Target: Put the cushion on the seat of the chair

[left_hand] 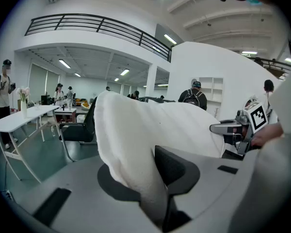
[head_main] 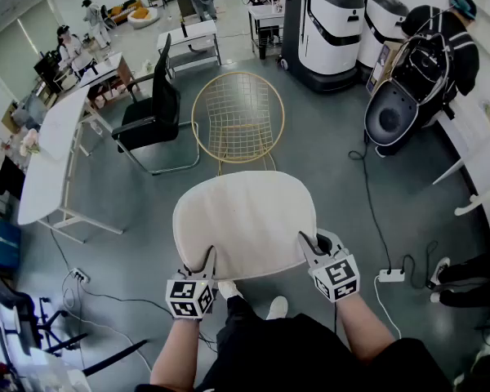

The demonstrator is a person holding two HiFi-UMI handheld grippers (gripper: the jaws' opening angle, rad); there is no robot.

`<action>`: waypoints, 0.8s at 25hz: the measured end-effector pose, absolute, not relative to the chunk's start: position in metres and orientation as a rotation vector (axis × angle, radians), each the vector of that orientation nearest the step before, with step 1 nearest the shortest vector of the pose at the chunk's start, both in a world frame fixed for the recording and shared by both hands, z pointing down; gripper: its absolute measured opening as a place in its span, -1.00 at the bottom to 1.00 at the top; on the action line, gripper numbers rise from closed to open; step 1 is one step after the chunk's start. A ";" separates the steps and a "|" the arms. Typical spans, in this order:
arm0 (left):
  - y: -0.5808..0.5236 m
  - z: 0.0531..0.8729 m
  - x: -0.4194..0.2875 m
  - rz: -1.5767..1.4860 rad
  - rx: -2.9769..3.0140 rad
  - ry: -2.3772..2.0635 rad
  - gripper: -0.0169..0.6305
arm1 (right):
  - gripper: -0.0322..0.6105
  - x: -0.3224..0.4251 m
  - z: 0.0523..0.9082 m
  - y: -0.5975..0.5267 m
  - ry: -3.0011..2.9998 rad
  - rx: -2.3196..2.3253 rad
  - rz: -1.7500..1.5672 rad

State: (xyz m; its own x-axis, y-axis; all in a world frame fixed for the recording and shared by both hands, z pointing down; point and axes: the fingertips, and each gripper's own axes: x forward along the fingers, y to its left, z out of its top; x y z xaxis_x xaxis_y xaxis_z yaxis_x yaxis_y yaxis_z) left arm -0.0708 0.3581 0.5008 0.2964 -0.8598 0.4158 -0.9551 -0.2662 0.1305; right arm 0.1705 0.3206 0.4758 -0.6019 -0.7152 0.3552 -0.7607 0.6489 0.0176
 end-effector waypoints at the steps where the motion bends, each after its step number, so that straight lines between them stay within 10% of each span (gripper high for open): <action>1: 0.358 0.500 -0.071 0.372 2.216 -1.635 -0.63 | -0.72 0.170 0.475 0.321 -2.538 1.176 0.192; 20: 0.361 0.495 -0.084 0.361 2.201 -1.650 -0.63 | -0.70 0.156 0.469 0.324 -2.562 1.146 0.179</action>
